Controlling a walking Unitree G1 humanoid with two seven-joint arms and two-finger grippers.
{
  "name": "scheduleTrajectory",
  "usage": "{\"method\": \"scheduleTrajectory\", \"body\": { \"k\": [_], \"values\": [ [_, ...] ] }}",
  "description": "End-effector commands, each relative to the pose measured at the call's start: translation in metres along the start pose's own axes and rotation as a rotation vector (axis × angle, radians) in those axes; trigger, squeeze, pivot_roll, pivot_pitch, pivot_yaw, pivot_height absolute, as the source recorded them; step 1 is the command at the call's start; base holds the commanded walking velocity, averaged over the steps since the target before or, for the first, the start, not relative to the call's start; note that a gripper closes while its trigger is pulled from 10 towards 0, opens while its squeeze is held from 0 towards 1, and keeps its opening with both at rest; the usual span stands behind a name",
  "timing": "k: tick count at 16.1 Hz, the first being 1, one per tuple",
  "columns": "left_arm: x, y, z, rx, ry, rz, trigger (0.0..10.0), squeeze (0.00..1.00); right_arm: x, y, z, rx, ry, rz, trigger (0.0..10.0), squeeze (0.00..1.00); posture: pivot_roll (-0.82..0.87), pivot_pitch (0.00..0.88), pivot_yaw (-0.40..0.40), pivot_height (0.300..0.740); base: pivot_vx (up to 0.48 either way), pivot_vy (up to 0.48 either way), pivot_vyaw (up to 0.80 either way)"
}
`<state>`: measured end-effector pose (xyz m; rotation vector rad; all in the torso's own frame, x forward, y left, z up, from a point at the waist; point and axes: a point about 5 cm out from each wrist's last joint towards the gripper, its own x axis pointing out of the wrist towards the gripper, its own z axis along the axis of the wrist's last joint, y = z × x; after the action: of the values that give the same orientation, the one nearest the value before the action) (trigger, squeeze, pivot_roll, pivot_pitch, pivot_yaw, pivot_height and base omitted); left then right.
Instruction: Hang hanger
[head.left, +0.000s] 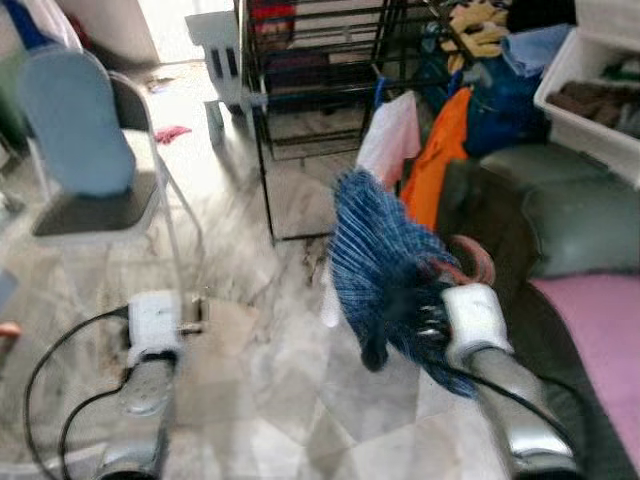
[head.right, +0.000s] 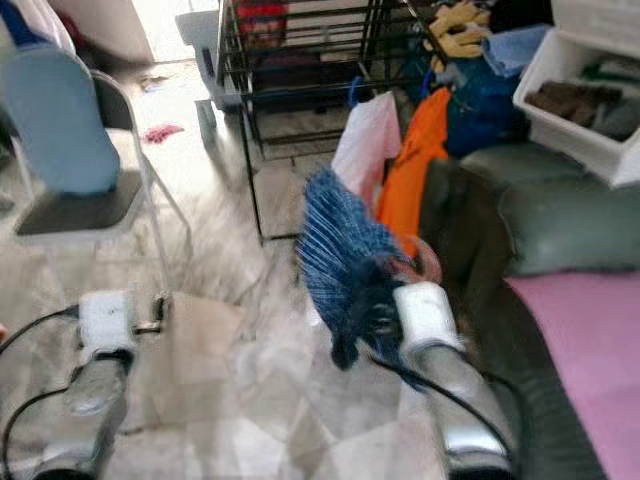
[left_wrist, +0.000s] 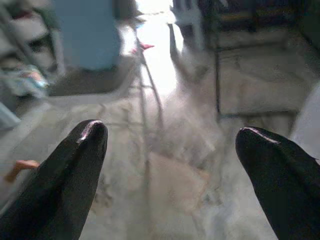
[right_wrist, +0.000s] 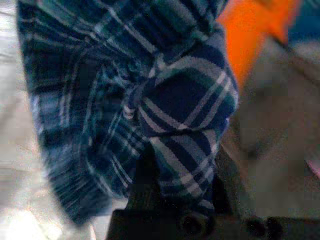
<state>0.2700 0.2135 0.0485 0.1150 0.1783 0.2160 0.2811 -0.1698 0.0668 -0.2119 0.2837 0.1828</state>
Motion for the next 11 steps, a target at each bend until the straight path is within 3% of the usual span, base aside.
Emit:
{"method": "scheduleTrajectory", "body": {
  "k": [1, 5, 6, 7, 11],
  "values": [
    [0.001, 0.001, 0.007, 0.009, -0.041, 0.009, 10.0, 0.0, 0.005, 0.002, 0.008, -0.022, -0.031, 0.02, 10.0, 0.0, -0.09, 0.0, 0.033, 0.74, 0.0, 0.0, 0.8],
    [0.004, 0.013, 0.014, -0.005, -0.056, 0.072, 10.0, 0.0, 0.017, 0.002, 0.014, -0.02, -0.043, 0.005, 10.0, 0.0, -0.04, 0.0, 0.008, 0.74, 0.0, 0.0, 0.8],
    [0.003, 0.016, 0.015, -0.008, -0.057, 0.093, 10.0, 0.0, 0.022, -0.002, 0.02, -0.033, -0.062, -0.029, 10.0, 0.0, -0.02, 0.0, -0.003, 0.74, 0.0, 0.0, 0.0],
    [0.001, 0.017, 0.016, -0.03, -0.066, 0.087, 10.0, 0.0, 0.023, -0.007, 0.02, -0.033, -0.066, -0.063, 10.0, 0.0, -0.01, 0.0, -0.013, 0.74, 0.0, 0.0, 0.0],
    [-0.006, 0.008, 0.03, 0.042, -0.143, -0.027, 10.0, 0.0, 0.017, -0.042, 0.015, -0.033, -0.051, -0.299, 10.0, 0.0, 0.04, 0.0, -0.047, 0.74, 0.0, 0.0, 0.0]
  ]
}}
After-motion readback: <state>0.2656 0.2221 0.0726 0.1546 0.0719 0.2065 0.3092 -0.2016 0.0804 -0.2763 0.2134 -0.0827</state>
